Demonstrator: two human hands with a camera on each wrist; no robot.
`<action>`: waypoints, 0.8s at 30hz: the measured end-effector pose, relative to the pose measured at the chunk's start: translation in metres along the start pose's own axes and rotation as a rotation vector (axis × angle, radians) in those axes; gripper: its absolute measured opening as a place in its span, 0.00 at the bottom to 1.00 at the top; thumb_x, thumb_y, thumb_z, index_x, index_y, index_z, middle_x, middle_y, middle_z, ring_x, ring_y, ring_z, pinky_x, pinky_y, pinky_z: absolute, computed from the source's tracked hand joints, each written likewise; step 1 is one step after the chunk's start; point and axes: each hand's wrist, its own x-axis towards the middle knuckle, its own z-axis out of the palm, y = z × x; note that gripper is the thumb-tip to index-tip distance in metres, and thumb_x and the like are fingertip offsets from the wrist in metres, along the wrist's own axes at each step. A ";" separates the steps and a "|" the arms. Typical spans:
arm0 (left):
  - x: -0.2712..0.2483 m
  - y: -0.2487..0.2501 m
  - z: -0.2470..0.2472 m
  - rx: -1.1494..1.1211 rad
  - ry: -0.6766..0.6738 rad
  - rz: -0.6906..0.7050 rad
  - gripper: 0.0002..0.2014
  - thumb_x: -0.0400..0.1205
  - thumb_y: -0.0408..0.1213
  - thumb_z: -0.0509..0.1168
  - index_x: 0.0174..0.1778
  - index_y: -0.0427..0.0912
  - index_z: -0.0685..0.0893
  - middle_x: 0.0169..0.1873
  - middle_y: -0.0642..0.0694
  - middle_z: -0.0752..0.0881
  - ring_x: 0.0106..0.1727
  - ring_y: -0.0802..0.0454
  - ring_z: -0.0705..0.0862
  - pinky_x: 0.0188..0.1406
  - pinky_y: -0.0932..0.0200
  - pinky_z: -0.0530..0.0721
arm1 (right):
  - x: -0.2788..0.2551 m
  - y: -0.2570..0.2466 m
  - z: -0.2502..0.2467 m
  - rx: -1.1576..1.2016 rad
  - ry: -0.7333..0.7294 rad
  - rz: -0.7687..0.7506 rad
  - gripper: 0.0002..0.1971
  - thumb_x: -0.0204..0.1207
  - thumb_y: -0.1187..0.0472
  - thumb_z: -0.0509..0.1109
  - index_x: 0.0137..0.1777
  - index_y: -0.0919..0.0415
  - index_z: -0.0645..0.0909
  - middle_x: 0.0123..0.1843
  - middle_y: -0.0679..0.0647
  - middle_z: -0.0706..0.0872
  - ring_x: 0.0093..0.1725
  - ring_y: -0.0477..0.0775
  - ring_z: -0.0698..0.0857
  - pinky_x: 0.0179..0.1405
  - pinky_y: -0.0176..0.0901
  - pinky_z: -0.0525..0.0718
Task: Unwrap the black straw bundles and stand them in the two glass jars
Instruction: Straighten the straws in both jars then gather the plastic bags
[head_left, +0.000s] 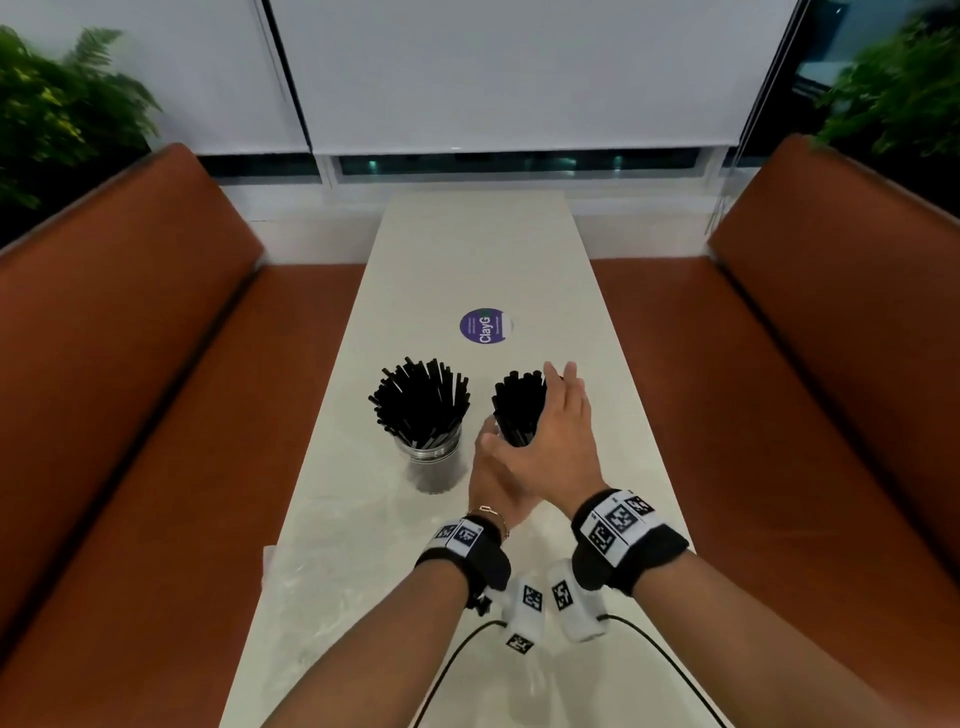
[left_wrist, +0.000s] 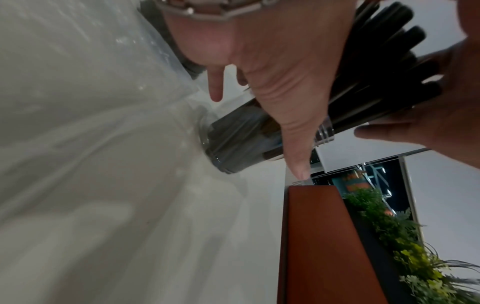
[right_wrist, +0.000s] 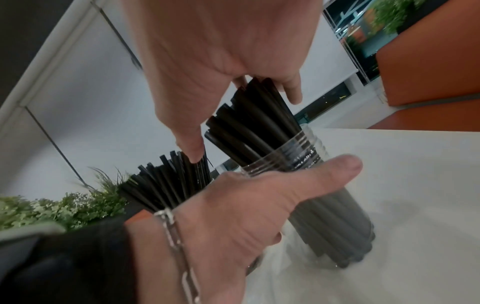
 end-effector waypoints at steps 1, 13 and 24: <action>-0.001 0.007 0.001 -0.030 -0.001 0.019 0.27 0.94 0.49 0.47 0.64 0.47 0.93 0.62 0.42 0.92 0.61 0.45 0.91 0.61 0.45 0.88 | 0.003 0.000 0.003 0.004 0.006 -0.017 0.58 0.71 0.37 0.78 0.92 0.59 0.50 0.95 0.61 0.46 0.93 0.65 0.48 0.92 0.62 0.59; 0.020 -0.009 0.002 0.413 0.002 0.004 0.24 0.78 0.50 0.74 0.67 0.44 0.83 0.59 0.46 0.89 0.47 0.55 0.93 0.46 0.58 0.92 | 0.048 0.005 0.016 0.042 0.081 -0.158 0.32 0.68 0.46 0.82 0.71 0.57 0.82 0.68 0.55 0.81 0.65 0.58 0.81 0.65 0.52 0.87; 0.020 -0.023 -0.001 0.588 0.097 -0.062 0.44 0.56 0.54 0.87 0.66 0.62 0.73 0.56 0.60 0.88 0.57 0.60 0.89 0.53 0.54 0.94 | 0.087 0.027 -0.025 0.129 -0.246 -0.396 0.31 0.62 0.39 0.89 0.65 0.43 0.88 0.63 0.41 0.88 0.65 0.46 0.85 0.72 0.47 0.83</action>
